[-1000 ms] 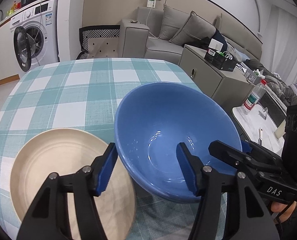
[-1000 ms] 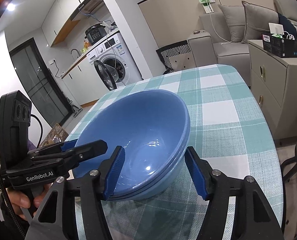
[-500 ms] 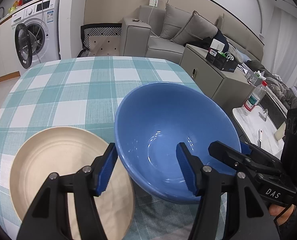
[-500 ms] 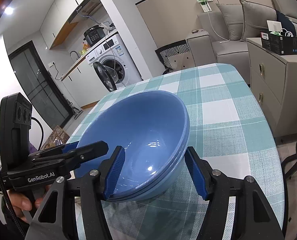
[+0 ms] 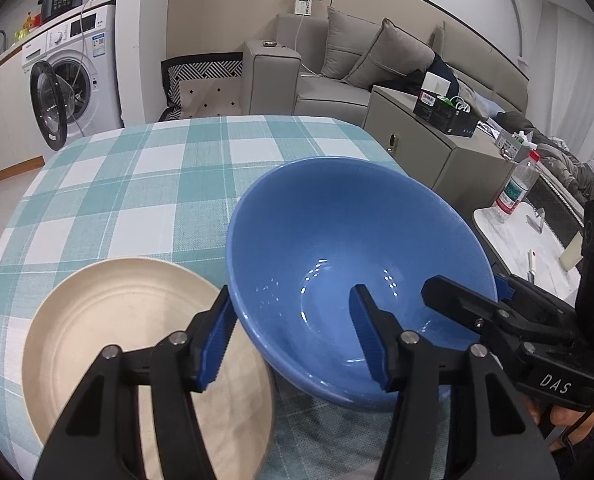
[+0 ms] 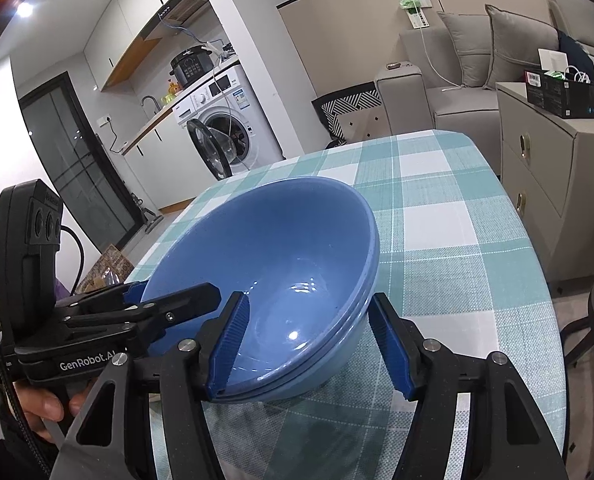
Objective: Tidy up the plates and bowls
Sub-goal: 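Lift the bowl stack and carry it over the cream plate stack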
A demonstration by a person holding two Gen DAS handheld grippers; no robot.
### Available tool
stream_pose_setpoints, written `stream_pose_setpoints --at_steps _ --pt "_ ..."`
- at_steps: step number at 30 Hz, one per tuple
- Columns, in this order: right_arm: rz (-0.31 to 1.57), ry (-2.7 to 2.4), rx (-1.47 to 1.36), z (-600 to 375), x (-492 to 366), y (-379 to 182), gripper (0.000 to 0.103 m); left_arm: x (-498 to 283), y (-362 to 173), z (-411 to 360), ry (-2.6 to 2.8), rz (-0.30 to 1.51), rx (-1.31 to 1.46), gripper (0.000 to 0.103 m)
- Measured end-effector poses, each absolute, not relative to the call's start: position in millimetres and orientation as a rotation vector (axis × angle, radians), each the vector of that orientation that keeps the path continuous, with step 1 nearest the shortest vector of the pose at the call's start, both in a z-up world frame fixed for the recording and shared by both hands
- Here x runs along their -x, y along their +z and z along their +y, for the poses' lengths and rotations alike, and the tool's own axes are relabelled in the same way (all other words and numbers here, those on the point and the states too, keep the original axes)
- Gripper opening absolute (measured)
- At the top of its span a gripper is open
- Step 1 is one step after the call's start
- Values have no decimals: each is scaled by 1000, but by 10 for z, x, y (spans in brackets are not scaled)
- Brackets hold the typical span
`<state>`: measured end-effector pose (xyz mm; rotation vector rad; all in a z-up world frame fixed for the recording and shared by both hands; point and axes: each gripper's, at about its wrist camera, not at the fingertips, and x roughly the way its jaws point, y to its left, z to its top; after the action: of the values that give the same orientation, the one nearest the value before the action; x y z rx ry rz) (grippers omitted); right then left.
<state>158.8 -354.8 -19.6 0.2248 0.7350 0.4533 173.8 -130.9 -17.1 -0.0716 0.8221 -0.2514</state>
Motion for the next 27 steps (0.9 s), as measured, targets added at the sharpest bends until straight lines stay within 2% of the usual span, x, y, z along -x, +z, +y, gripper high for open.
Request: stream_pose_setpoints --at_steps 2,5,27 --pt "734 444 -222 -3550 -1586 -193 58 -1733 -169 -1286 -246 824 82 46" --pt "736 438 -230 -3559 -1590 -195 55 -1734 -162 -1248 -251 834 101 44" --pt "731 442 -242 -3569 -1540 -99 52 -1675 -8 -1194 -242 807 125 43"
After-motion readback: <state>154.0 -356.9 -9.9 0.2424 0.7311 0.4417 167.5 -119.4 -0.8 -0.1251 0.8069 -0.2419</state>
